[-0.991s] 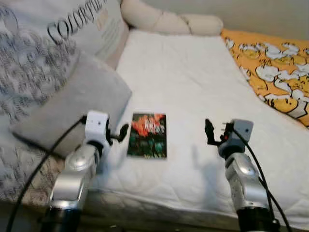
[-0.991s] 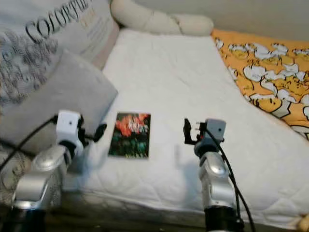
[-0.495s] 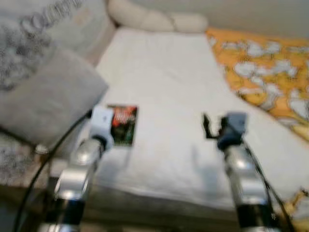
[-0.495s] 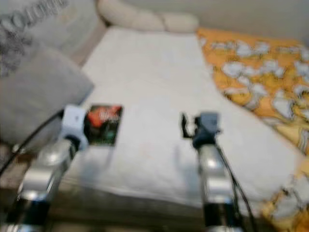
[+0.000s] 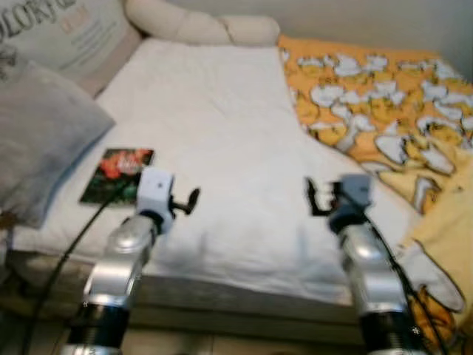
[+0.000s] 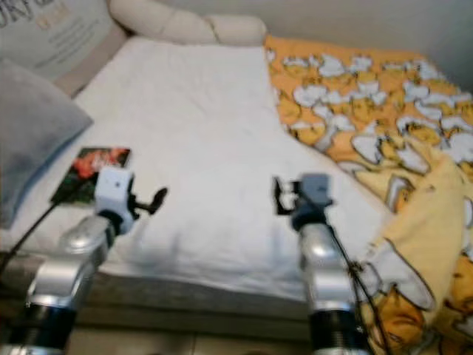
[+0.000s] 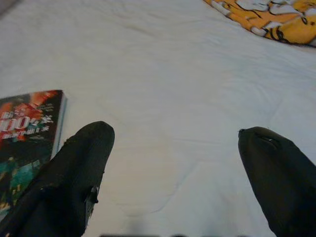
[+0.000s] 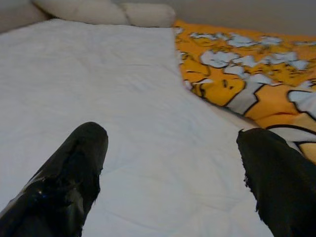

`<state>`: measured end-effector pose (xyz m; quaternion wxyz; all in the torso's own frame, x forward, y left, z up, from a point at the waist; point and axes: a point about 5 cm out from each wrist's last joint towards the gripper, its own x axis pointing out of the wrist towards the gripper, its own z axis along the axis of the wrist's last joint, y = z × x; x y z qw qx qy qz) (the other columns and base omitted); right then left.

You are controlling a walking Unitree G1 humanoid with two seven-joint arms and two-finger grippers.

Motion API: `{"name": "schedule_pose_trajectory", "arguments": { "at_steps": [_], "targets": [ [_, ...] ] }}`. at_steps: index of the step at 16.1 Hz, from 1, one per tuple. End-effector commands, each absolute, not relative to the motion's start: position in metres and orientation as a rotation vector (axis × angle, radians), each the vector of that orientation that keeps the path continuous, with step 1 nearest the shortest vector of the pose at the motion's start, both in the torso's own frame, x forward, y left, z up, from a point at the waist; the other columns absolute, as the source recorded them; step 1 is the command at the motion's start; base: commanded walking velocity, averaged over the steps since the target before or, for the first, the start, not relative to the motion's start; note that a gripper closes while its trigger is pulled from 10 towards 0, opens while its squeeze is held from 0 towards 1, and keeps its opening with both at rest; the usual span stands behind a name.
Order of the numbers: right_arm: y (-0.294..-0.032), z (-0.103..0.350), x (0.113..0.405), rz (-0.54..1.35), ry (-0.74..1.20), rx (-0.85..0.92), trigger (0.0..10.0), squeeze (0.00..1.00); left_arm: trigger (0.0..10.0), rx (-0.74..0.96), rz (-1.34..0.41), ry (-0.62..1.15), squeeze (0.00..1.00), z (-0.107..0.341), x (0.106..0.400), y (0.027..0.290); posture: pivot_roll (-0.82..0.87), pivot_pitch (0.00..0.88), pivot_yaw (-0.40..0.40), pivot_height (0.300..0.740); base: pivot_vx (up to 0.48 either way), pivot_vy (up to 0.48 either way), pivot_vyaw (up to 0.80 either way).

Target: Clean up the room

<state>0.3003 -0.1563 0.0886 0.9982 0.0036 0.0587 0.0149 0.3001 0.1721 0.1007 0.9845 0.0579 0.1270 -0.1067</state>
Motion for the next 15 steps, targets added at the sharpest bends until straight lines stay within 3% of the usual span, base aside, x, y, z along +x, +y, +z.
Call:
{"name": "schedule_pose_trajectory", "arguments": {
  "at_steps": [1,7,9,15],
  "targets": [
    [-0.166,0.092,0.301,0.002,0.108,-0.005,10.0,1.00,10.0,0.113,-0.226,0.235,0.00,0.105,0.302,0.167,-0.02,0.000,-0.015,0.740,0.000,-0.480,0.00],
    [-0.165,0.093,0.302,0.009,0.107,-0.021,10.0,1.00,10.0,0.115,-0.226,0.233,0.00,0.105,0.303,0.168,-0.02,0.000,-0.015,0.740,0.000,-0.480,0.00],
    [-0.160,0.080,0.306,0.012,0.223,-0.051,10.0,1.00,10.0,0.102,-0.219,0.197,0.00,0.108,0.309,0.167,-0.01,0.000,-0.015,0.740,0.000,0.000,0.00],
    [-0.153,0.076,0.306,0.063,0.265,-0.042,10.0,1.00,10.0,0.088,-0.231,0.181,0.00,0.108,0.311,0.167,-0.01,0.000,-0.019,0.740,0.000,0.000,0.00]
  ]
}}
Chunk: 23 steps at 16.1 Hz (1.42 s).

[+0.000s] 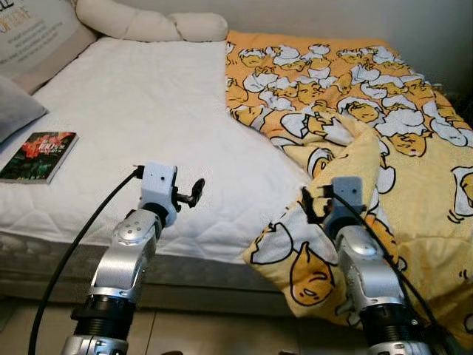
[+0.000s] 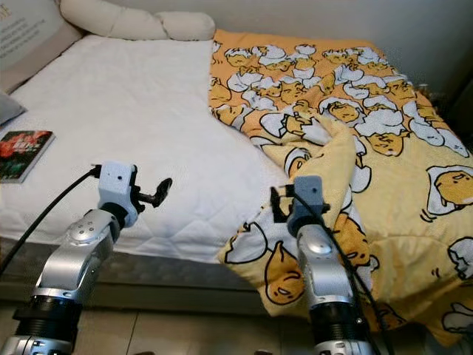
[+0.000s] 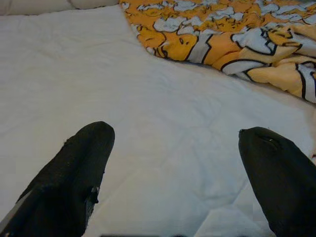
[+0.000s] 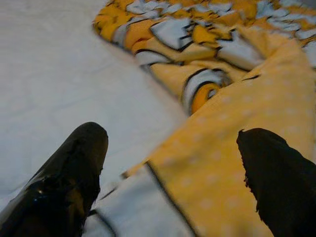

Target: Clean up the room

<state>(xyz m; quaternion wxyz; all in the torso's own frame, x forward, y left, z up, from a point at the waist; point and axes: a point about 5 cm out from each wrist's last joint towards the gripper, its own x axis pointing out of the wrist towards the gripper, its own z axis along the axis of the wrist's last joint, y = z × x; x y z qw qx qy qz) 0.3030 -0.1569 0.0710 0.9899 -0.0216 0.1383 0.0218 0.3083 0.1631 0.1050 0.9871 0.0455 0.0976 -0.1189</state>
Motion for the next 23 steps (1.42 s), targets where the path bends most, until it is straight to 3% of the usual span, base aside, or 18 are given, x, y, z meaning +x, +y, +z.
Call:
{"name": "schedule_pose_trajectory", "arguments": {
  "at_steps": [1,2,10,23],
  "targets": [
    [-0.1519,0.0760,0.3066,0.070,0.270,-0.043,10.0,0.82,10.0,0.085,-0.233,0.179,0.00,0.1083,0.3111,0.1666,-0.01,0.000,-0.019,0.740,0.000,0.000,0.00],
    [-0.1516,0.0760,0.3068,0.072,0.275,-0.047,10.0,0.00,10.0,0.082,-0.235,0.179,0.00,0.1083,0.3112,0.1662,-0.01,0.000,-0.019,0.740,0.000,0.000,0.00],
    [-0.1465,0.0736,0.3065,0.090,0.296,-0.040,10.0,0.00,10.0,0.079,-0.248,0.178,0.00,0.1093,0.3118,0.1678,0.01,0.000,-0.035,0.740,0.000,0.000,0.00],
    [-0.1469,0.0701,0.3055,0.099,0.322,-0.063,10.0,0.00,10.0,0.069,-0.257,0.173,0.00,0.1090,0.3123,0.1657,0.00,0.000,-0.031,0.740,0.269,0.000,-0.12]
  ]
}}
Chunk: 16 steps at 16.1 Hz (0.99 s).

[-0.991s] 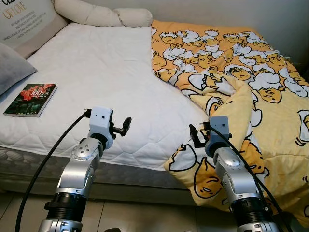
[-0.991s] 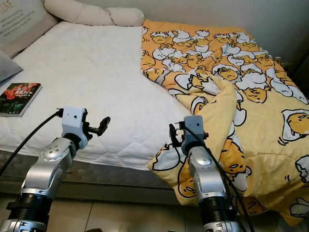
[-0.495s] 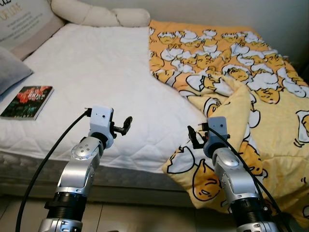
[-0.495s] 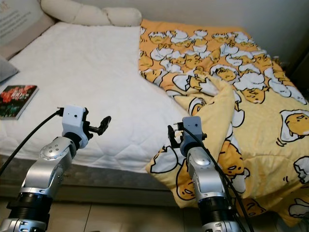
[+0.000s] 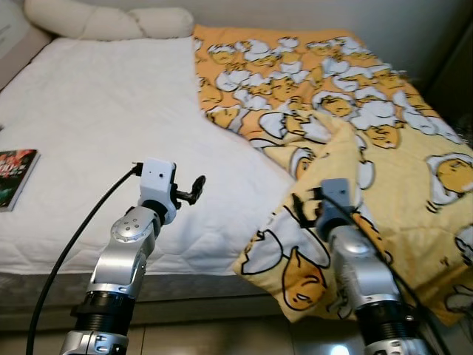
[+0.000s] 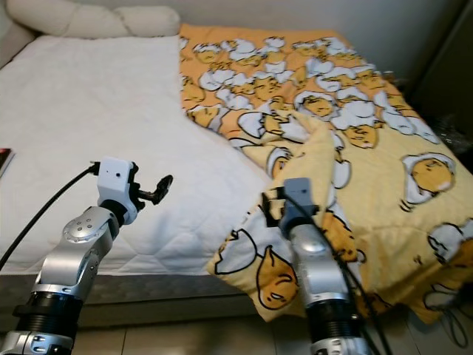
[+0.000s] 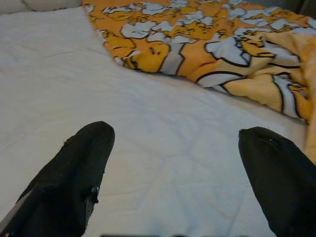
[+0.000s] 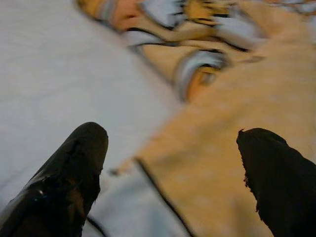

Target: Clean up the room

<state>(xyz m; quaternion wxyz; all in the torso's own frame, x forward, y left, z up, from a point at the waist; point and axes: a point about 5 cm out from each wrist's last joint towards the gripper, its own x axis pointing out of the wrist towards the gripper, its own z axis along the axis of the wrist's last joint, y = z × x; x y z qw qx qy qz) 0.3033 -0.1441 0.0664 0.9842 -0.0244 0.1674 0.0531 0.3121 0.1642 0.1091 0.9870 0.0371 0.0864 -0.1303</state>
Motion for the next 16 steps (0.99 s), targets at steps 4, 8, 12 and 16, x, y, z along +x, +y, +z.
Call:
{"name": "schedule_pose_trajectory", "arguments": {
  "at_steps": [4,8,12,16],
  "targets": [
    [-0.1448,0.0707,0.3051,0.122,0.315,-0.061,10.0,0.00,10.0,0.067,-0.255,0.175,0.00,0.1086,0.3120,0.1661,0.00,0.000,-0.025,0.740,0.275,0.000,0.00],
    [-0.1430,0.0705,0.3046,0.140,0.318,-0.047,10.0,0.00,10.0,0.065,-0.252,0.177,0.00,0.1085,0.3114,0.1676,0.00,0.000,-0.024,0.740,0.273,0.000,0.00],
    [-0.1437,0.0696,0.3045,0.151,0.323,-0.050,10.0,0.00,10.0,0.057,-0.242,0.177,0.00,0.1088,0.3116,0.1700,0.00,0.000,-0.024,0.740,0.287,0.000,-0.40],
    [-0.1441,0.0687,0.3048,0.161,0.325,-0.049,10.0,0.00,10.0,0.055,-0.236,0.174,0.00,0.1098,0.3123,0.1707,0.00,0.000,-0.024,0.740,0.327,0.000,0.00]
  ]
}}
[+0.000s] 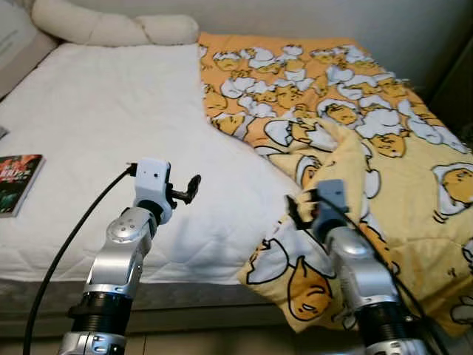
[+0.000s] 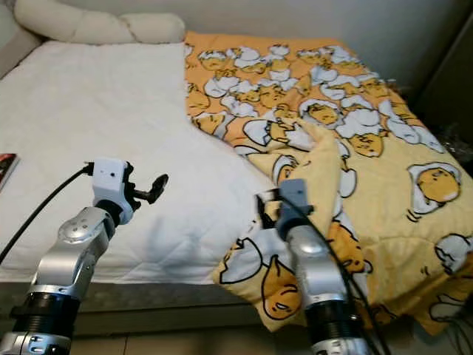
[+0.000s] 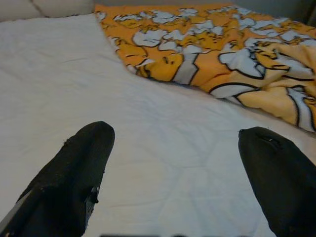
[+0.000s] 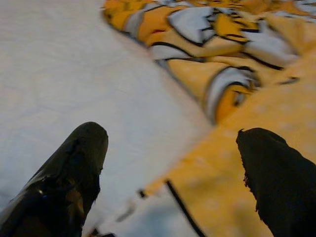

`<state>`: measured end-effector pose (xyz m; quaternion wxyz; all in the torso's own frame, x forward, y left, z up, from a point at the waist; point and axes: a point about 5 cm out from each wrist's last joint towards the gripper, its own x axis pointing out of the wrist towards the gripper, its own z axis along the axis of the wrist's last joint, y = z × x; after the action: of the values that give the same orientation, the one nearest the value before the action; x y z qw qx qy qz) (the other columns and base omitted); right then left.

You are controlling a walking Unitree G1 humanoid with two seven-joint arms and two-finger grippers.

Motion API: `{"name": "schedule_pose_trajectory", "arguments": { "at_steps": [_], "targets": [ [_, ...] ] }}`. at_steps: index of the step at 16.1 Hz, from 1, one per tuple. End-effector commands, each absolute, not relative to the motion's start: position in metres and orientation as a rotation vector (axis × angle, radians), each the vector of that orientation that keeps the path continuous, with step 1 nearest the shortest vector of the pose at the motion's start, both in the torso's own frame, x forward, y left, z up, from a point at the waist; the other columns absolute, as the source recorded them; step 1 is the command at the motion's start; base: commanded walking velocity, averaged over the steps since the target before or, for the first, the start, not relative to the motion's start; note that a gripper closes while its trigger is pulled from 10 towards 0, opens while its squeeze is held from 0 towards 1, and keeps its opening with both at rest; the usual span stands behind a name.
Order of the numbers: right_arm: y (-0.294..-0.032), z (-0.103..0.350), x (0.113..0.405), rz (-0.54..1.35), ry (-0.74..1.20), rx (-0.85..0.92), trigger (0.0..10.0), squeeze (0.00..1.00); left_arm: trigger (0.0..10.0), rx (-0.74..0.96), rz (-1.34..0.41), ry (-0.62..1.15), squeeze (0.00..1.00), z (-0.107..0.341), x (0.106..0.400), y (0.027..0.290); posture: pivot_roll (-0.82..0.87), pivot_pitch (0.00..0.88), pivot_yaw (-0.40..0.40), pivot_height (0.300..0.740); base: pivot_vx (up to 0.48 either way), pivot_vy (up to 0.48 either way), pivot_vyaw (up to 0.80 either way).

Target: Clean up the room

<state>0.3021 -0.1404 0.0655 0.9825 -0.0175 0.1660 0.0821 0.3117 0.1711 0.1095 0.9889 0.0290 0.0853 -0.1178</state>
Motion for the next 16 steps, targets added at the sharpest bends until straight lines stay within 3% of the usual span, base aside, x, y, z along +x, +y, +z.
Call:
{"name": "schedule_pose_trajectory", "arguments": {
  "at_steps": [1,16],
  "targets": [
    [-0.1443,0.0687,0.3049,0.163,0.326,-0.050,10.0,0.00,10.0,0.055,-0.235,0.173,0.00,0.1100,0.3126,0.1708,0.00,0.000,-0.023,0.740,0.337,0.000,0.00],
    [-0.1400,0.0662,0.3022,0.180,0.337,-0.045,10.0,0.00,10.0,0.065,-0.244,0.181,0.00,0.1097,0.3114,0.1733,0.00,0.000,-0.014,0.740,0.347,0.000,0.00]
  ]
}}
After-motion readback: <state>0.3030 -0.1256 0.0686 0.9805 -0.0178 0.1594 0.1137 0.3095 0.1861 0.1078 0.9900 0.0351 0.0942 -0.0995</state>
